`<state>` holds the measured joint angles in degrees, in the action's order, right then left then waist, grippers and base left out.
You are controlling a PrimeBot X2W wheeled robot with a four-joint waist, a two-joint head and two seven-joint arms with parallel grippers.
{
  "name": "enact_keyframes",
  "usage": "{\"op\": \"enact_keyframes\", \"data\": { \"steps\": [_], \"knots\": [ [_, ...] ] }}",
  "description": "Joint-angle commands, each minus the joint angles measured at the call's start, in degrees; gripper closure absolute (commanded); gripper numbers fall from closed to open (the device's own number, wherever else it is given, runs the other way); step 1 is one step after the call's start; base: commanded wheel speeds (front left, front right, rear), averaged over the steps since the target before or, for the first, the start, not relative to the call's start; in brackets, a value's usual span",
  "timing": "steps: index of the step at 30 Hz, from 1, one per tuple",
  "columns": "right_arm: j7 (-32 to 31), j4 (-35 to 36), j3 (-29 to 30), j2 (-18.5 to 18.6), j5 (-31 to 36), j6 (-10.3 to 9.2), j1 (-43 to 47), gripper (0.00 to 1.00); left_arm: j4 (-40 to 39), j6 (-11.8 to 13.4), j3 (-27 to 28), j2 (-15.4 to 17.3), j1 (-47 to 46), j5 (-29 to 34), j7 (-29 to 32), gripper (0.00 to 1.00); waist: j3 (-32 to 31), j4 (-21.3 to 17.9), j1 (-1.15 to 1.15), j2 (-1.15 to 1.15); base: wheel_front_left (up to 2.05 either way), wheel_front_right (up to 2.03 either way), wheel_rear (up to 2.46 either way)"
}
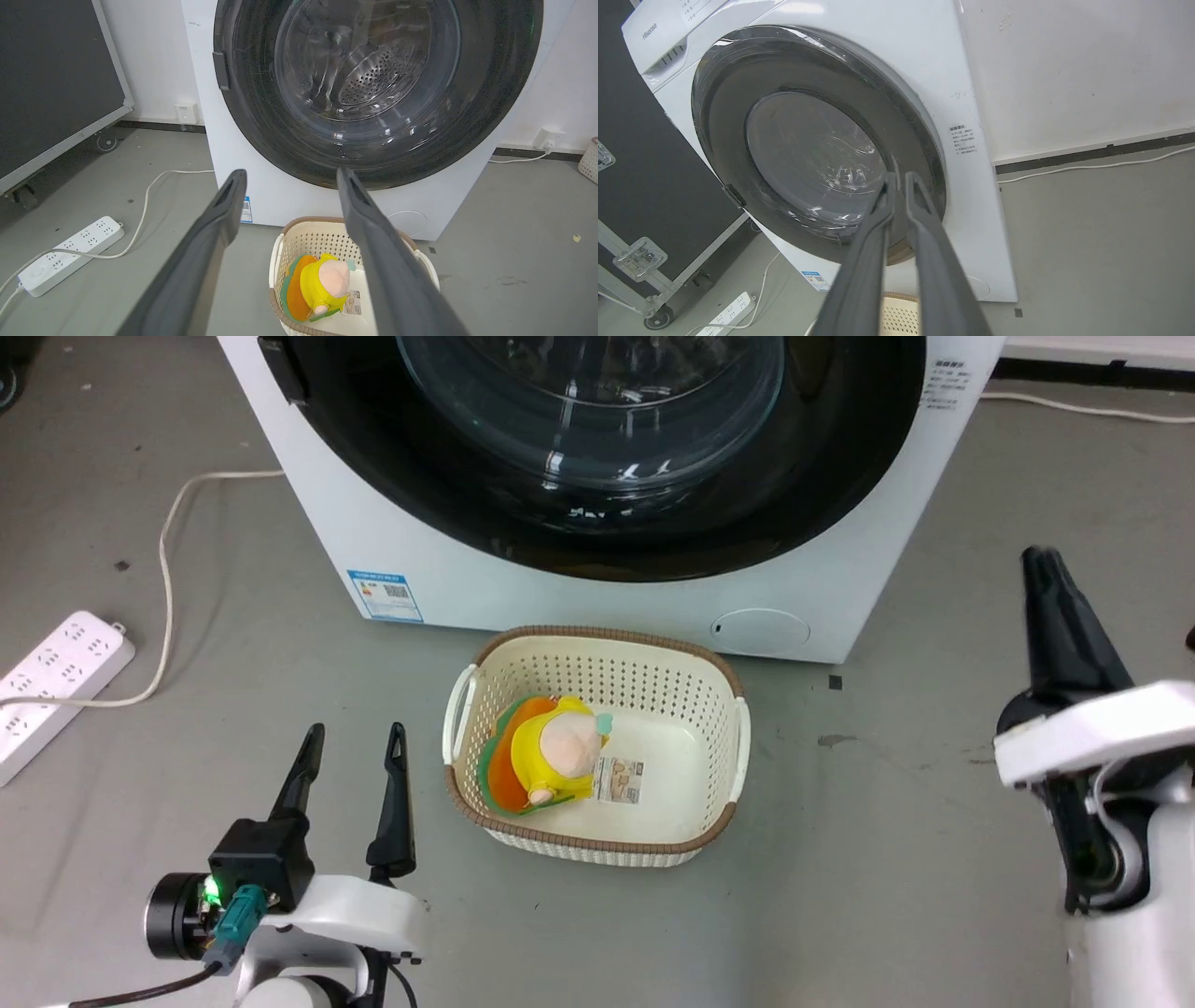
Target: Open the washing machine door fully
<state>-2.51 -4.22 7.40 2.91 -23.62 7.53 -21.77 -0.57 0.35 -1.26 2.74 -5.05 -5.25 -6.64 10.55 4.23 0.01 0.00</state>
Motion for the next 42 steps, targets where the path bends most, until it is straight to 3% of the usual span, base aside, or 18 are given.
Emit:
{"op": "enact_keyframes", "data": {
  "steps": [1, 13, 26, 42],
  "knots": [
    [-0.31, -0.40, 0.39, -0.02, -1.01, -0.02, -1.79, 1.00, -0.41, -0.15, -0.02, 0.06, -0.88, -0.26, -0.51, 0.00, 0.37, 0.21, -0.01, 0.00, 0.00, 0.00, 0.00],
    [-2.73, -5.15, 1.84, 0.82, -1.95, -0.02, -11.39, 1.00, -1.03, -0.27, -0.90, 0.07, -3.11, -1.52, -1.95, 0.00, 4.21, 2.19, -0.01, 0.00, 0.00, 0.00, 0.00],
    [-13.57, -18.24, 12.99, 0.12, -13.55, -0.03, -27.05, 1.00, -1.47, -0.27, -1.76, 0.09, -4.66, -2.92, -3.50, 0.00, 8.08, 4.60, -0.01, 0.00, 0.00, 0.00, 0.00],
    [-23.39, -33.56, 26.56, 4.46, -10.74, -0.03, -46.14, 1.00, -1.05, 0.96, -3.44, 0.11, -6.90, -4.90, -5.42, 0.00, 12.66, 7.62, -0.01, 0.00, 0.00, 0.00, 0.00]
  ]
}}
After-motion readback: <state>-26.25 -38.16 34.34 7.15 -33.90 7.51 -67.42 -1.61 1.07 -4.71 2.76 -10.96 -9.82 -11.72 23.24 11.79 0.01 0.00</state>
